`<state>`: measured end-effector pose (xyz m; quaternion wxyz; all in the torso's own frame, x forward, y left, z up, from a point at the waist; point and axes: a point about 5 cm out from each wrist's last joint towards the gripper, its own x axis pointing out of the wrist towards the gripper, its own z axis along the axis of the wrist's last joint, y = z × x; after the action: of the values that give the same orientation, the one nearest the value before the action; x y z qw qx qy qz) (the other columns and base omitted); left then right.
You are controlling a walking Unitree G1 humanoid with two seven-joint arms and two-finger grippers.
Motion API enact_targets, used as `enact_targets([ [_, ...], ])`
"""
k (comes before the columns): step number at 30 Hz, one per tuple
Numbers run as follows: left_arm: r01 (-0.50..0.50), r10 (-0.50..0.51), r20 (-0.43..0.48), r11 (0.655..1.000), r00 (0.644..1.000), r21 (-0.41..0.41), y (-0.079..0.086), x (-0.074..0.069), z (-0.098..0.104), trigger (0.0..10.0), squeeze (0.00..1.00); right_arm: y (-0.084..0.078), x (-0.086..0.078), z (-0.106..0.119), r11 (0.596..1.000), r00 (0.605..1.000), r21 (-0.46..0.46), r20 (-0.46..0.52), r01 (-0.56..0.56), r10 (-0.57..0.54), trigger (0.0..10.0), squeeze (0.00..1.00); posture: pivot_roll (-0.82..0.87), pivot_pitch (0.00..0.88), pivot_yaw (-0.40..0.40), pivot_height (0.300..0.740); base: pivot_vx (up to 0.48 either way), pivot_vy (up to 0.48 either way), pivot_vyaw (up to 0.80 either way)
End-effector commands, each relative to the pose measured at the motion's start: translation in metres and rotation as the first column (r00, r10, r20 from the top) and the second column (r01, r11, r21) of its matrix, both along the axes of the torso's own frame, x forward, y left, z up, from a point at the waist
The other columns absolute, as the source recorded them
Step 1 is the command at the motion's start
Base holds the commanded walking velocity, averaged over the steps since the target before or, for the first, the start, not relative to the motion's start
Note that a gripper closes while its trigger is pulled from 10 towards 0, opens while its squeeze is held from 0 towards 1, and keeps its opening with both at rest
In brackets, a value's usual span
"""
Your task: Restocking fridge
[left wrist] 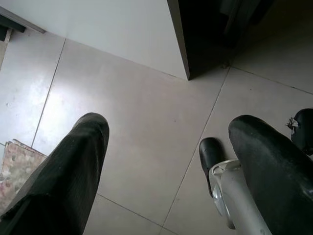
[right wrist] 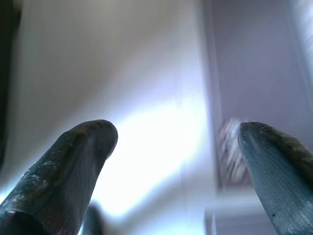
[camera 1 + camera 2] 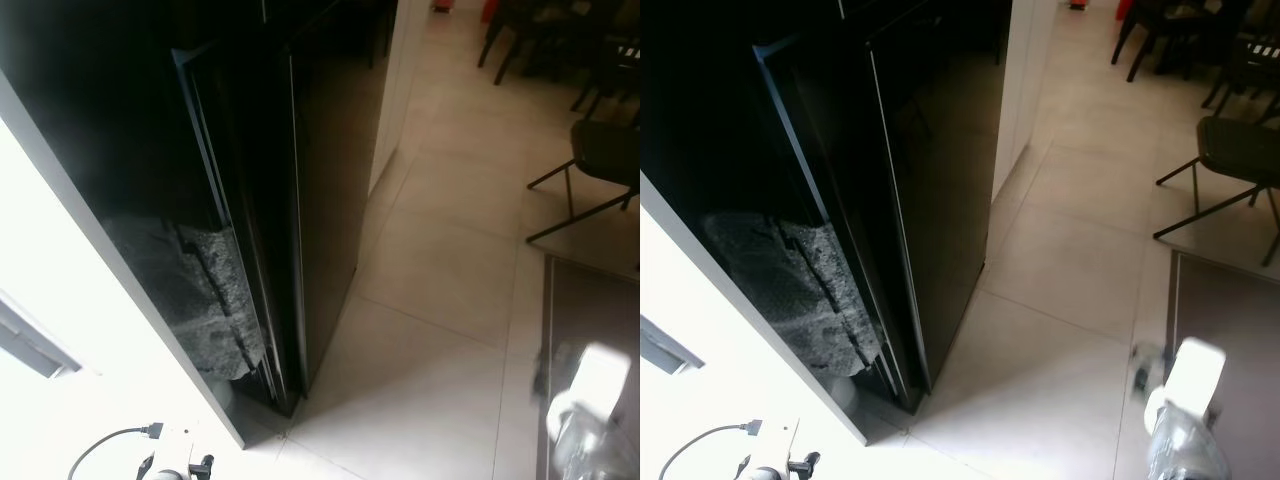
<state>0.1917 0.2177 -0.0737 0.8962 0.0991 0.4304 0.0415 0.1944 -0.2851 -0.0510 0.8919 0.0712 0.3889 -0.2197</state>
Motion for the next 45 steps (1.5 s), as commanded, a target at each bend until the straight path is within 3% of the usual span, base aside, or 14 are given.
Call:
enact_targets([
  [1,-0.008,0.008,-0.029,1.0,1.0,0.007,0.002,-0.008,-0.004,10.0,0.0,0.01,-0.004,-0.007,0.998,0.998,0.035,-0.031,-0.061,0.062,10.0,0.0,-0.02,0.027,0.003,0.74,0.0,0.0,0.0],
  [2,-0.011,0.011,-0.029,1.0,1.0,0.007,0.002,-0.008,-0.004,10.0,0.0,0.025,-0.024,-0.023,0.995,0.991,0.074,-0.105,-0.072,0.08,10.0,0.0,-0.01,0.028,0.003,0.74,0.0,0.0,0.0],
  [5,-0.009,0.01,-0.032,1.0,0.999,0.006,0.002,-0.01,-0.005,10.0,0.0,0.036,-0.043,-0.035,0.992,0.984,0.116,-0.164,-0.044,0.063,10.0,0.0,-0.01,0.024,0.003,0.74,0.0,0.0,0.0],
  [7,0.004,-0.004,-0.04,1.0,0.999,0.006,0.002,-0.011,-0.005,10.0,0.0,0.05,-0.052,-0.042,0.983,0.971,0.16,-0.209,-0.085,0.118,10.0,0.0,0.0,0.023,0.002,0.74,0.0,0.0,0.0],
  [16,-0.001,0.001,-0.047,1.0,0.999,0.004,0.002,-0.014,-0.007,10.0,0.0,0.067,-0.054,-0.046,0.961,0.94,0.157,-0.222,-0.226,0.258,10.0,0.0,0.0,0.02,-0.004,0.74,0.0,0.0,0.0],
  [25,-0.001,0.001,-0.051,1.0,0.999,0.0,0.002,-0.015,-0.007,10.0,0.0,0.056,-0.053,-0.044,0.93,0.888,0.039,-0.283,-0.366,0.362,10.0,0.0,0.0,0.034,-0.006,0.74,0.0,0.0,0.8],
  [39,-0.002,0.002,-0.039,1.0,0.999,0.002,0.002,-0.011,-0.005,10.0,0.0,0.029,-0.034,-0.028,0.929,0.907,-0.062,-0.252,-0.364,0.339,10.0,0.0,0.01,0.087,-0.004,0.74,0.0,0.0,0.8],
  [41,-0.004,0.004,-0.04,1.0,0.999,0.002,0.002,-0.011,-0.005,10.0,0.0,0.045,-0.042,-0.036,0.924,0.898,-0.027,-0.25,-0.381,0.363,10.0,0.0,0.01,0.091,-0.005,0.74,0.0,0.0,0.8],
  [45,-0.005,0.005,-0.044,1.0,0.999,0.001,0.003,-0.011,-0.005,10.0,0.0,0.054,-0.045,-0.039,0.915,0.885,-0.009,-0.255,-0.404,0.389,10.0,0.0,0.02,0.093,-0.002,0.74,0.0,0.0,0.8],
])
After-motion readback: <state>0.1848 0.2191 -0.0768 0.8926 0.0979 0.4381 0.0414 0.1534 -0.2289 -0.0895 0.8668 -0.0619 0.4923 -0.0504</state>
